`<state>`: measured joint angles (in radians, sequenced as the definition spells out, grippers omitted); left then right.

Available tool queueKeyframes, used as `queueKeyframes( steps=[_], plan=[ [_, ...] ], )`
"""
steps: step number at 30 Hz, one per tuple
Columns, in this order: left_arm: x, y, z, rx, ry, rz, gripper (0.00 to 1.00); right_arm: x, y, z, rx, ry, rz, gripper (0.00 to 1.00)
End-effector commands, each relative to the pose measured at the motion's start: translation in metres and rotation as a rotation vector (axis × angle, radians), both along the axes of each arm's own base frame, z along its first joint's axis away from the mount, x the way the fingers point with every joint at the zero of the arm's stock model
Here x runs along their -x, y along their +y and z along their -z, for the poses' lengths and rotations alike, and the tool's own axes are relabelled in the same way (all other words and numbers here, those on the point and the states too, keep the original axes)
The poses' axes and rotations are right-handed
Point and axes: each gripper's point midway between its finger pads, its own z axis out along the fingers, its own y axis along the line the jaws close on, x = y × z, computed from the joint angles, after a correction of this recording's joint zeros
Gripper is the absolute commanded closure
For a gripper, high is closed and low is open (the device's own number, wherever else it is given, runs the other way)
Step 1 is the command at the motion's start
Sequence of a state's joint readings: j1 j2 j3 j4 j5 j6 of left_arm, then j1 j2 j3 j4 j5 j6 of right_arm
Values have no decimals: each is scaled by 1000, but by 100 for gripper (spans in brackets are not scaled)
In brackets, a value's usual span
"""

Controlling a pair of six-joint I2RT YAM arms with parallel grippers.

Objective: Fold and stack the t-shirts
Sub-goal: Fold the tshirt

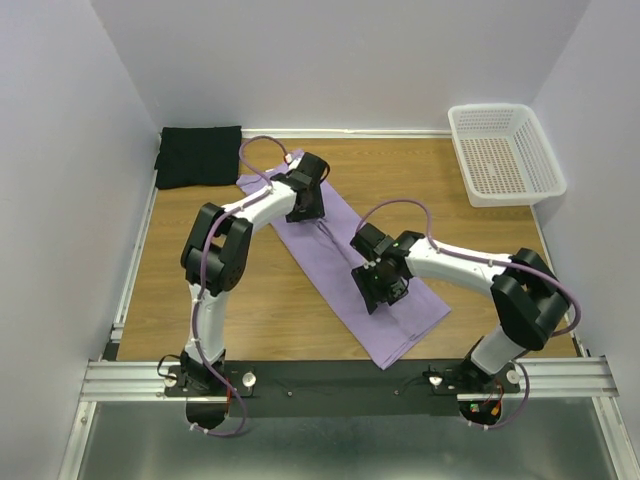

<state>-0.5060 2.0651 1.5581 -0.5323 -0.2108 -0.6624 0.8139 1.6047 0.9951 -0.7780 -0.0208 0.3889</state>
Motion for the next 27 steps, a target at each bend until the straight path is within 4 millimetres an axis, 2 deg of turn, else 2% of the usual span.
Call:
queueKeyframes(
  steps=[1, 6, 13, 17, 21, 22, 23, 27],
  plan=[
    [-5, 1, 14, -38, 11, -24, 36, 19, -10, 17, 42, 97, -3, 34],
    [-8, -7, 29, -66, 29, 28, 37, 26, -9, 24, 33, 142, -10, 34],
    [-24, -19, 44, -92, 37, 98, 37, 40, 20, 26, -84, 225, -38, 34],
    [-54, -29, 43, -124, -6, 133, 37, 36, 36, 29, -117, 226, -52, 34],
    [-80, -36, 45, -127, -37, 160, 37, 13, 59, 34, -148, 188, -43, 34],
    [-85, -34, 46, -124, -35, 160, 37, 11, 63, 36, -148, 189, -45, 34],
    [-98, -34, 44, -112, -53, 150, 37, 8, 68, 37, -158, 190, -49, 34],
    [-120, -33, 37, -47, -91, 149, 37, -4, 81, 44, -164, 185, -54, 34]
  ],
)
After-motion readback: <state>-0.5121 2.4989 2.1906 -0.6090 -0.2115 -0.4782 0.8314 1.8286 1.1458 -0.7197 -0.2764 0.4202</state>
